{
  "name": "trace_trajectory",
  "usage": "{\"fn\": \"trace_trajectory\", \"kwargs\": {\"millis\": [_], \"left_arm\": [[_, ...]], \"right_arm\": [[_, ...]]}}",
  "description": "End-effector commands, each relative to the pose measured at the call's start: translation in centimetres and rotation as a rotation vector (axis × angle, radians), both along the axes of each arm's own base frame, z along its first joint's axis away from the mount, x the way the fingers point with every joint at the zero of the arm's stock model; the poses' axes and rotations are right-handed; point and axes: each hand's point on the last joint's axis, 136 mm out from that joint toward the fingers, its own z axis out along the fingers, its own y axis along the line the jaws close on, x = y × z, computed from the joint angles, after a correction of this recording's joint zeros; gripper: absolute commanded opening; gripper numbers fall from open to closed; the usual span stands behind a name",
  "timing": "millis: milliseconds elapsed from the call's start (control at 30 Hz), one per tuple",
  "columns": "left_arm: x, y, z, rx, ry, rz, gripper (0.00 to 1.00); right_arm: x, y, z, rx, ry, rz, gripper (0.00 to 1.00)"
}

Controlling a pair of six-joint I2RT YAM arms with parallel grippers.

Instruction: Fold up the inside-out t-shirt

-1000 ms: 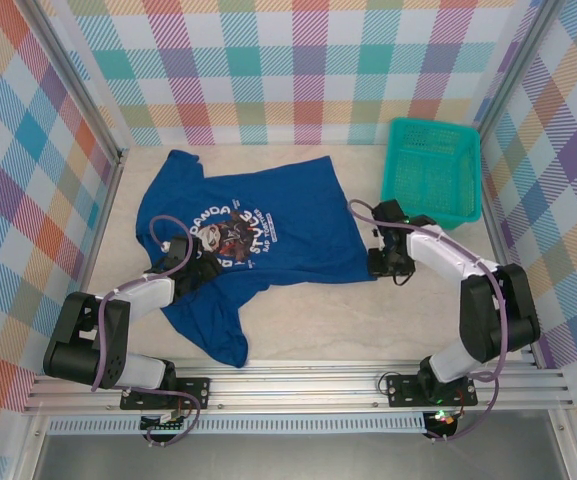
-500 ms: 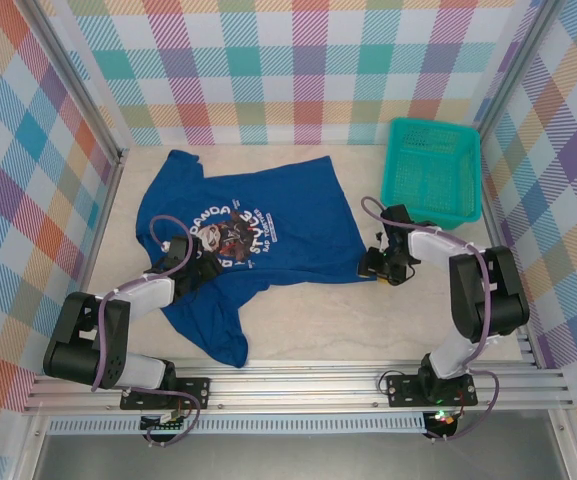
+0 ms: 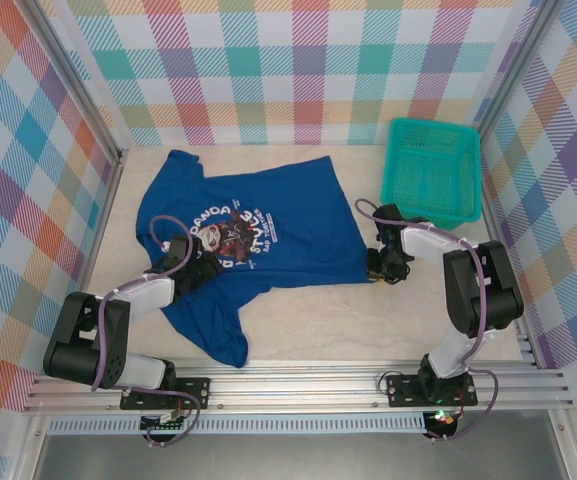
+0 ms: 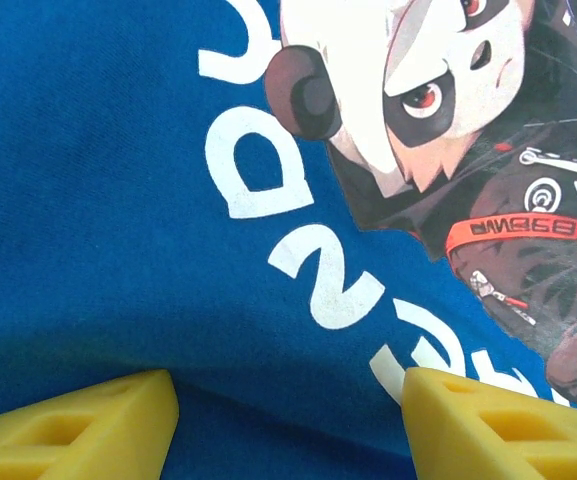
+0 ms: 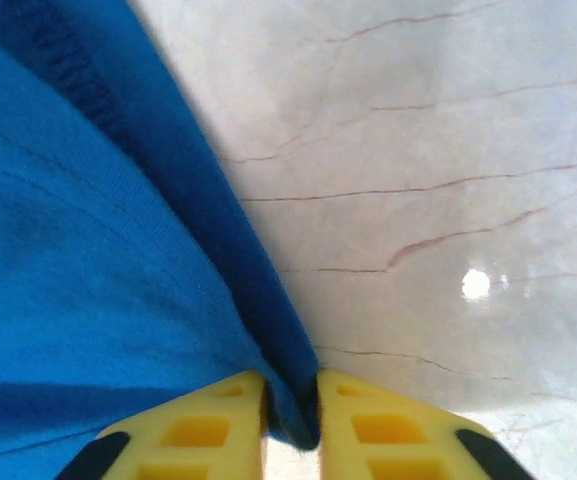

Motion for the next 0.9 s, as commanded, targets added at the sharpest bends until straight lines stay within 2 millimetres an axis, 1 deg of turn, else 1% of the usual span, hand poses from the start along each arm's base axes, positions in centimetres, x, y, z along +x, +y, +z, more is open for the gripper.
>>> {"fn": "trace_trajectory", "kwargs": {"millis": [0, 67, 100, 200, 267, 333, 400, 467, 533, 633, 700, 767, 867], "left_arm": [[-2.7, 0.4, -2.6, 0.011, 0.124, -0.006, 0.63], [-2.5, 0.5, -2.0, 0.014, 0.094, -0.014, 0.63], [-2.3, 0.5, -1.4, 0.020, 0.067, -0.022, 0.64], [-2.1, 0.4, 1.6, 0.034, -0.020, -0.037, 0.66], [-2.4, -0.4, 3.7, 0.002, -0.085, -0.052, 0.68], [-2.9, -1.9, 5.5, -0.052, -0.131, -0.089, 0.71], [-3.7, -3.6, 6.2, -0.096, -0.124, -0.142, 0.72], [-5.0, -5.6, 6.1, -0.112, -0.058, -0.218, 0.74], [-6.9, -6.8, 5.5, -0.080, 0.029, -0.279, 0.74], [-9.1, -8.4, 5.6, -0.029, 0.078, -0.361, 0.75], [-10.1, -9.0, 5.6, -0.009, 0.097, -0.392, 0.75], [-10.9, -9.6, 5.1, -0.003, 0.131, -0.426, 0.74], [-10.5, -9.2, 4.1, 0.053, 0.159, -0.425, 0.72]], "right_arm": [[2.5, 3.6, -0.1, 0.111, -0.087, 0.062, 0.11], [2.8, 3.3, 0.3, 0.090, -0.101, 0.069, 0.08], [2.8, 2.9, 0.5, 0.067, -0.107, 0.075, 0.06], [3.1, 1.5, 1.2, 0.007, -0.114, 0.083, 0.02], [3.3, 0.5, 1.7, -0.015, -0.122, 0.076, 0.00], [3.7, -0.7, 2.4, -0.019, -0.135, 0.052, 0.00], [4.2, -1.9, 3.1, -0.024, -0.150, 0.023, 0.00], [4.8, -3.5, 4.0, -0.028, -0.170, -0.018, 0.00], [5.4, -4.9, 5.0, -0.028, -0.199, -0.060, 0.00], [6.4, -6.6, 6.2, -0.024, -0.241, -0.108, 0.00], [7.0, -7.0, 6.4, -0.027, -0.253, -0.117, 0.00], [7.4, -6.6, 6.1, -0.011, -0.248, -0.108, 0.00], [7.6, -5.8, 5.6, 0.028, -0.243, -0.098, 0.00]]}}
